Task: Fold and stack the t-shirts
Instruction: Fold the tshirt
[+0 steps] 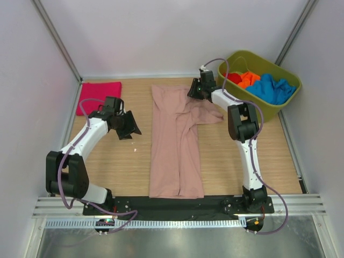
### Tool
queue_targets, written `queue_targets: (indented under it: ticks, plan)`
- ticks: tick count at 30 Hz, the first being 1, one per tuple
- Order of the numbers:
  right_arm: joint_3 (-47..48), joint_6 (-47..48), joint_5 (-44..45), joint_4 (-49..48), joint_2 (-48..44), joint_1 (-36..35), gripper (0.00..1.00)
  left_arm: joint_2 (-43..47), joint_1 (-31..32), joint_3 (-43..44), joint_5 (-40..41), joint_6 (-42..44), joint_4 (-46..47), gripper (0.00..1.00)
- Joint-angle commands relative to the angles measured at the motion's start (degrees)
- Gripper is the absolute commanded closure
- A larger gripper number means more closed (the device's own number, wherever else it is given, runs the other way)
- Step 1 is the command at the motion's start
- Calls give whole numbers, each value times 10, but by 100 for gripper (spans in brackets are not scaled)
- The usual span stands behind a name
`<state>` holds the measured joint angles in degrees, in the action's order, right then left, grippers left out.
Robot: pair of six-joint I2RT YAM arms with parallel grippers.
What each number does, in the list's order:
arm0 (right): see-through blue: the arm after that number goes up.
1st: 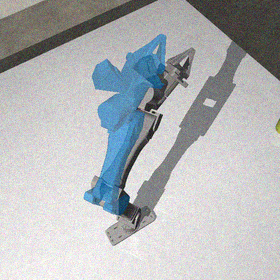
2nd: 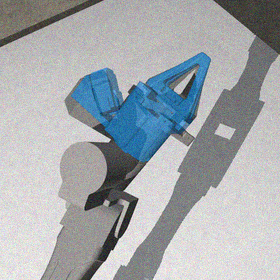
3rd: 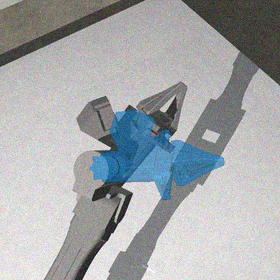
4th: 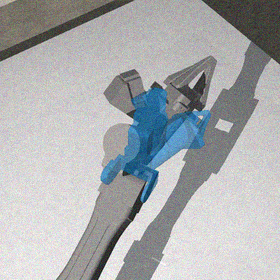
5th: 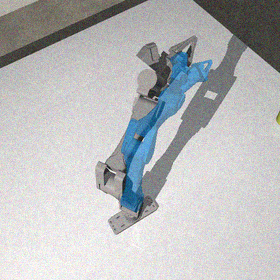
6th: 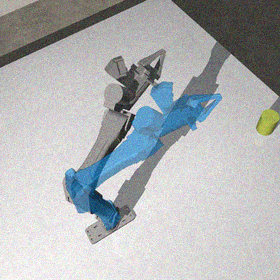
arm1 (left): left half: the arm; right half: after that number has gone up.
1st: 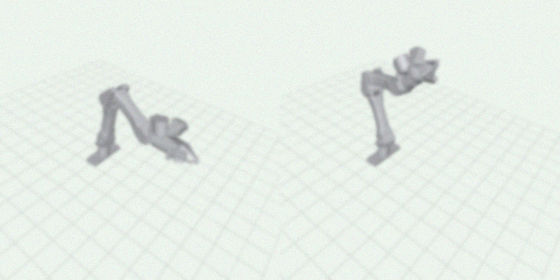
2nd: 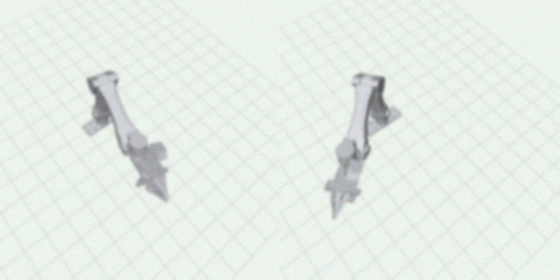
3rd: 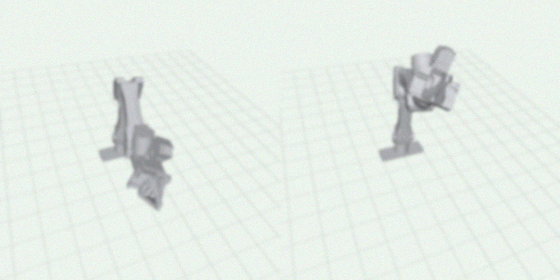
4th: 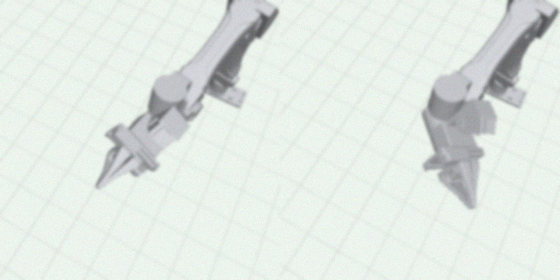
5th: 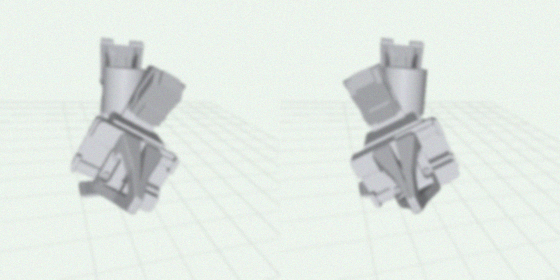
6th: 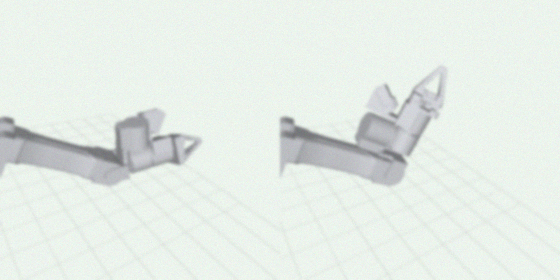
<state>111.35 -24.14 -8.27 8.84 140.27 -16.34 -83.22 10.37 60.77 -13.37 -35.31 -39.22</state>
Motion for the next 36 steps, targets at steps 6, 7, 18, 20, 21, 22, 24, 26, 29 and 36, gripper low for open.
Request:
queue_targets:
  ticks: [6,7,18,20,21,22,24,26,29,36]
  plan:
    - [38,-3,-2,-9,14,0,63,-1,-2,11,-16,7,17,47]
    - [40,-2,-1,-7,15,0,64,-2,-2,11,-16,7,16,47]
    - [90,-6,0,17,42,1,70,-1,-2,11,-17,8,17,47]
    - [93,-6,3,18,46,0,75,-3,-2,11,-18,8,16,47]
    - [94,-6,4,18,47,1,76,-3,-3,11,-17,8,16,47]
    - [98,-6,4,20,48,0,79,-2,-2,12,-18,8,16,47]
    - [99,-6,6,20,48,1,92,-4,-2,11,-18,8,16,47]
    - [102,-6,10,21,42,1,99,-4,-2,12,-17,8,16,47]
    - [99,-6,18,19,29,0,99,-5,-2,12,-18,7,16,47]
    - [42,-15,58,-22,-38,0,99,-5,-2,13,-17,8,16,47]
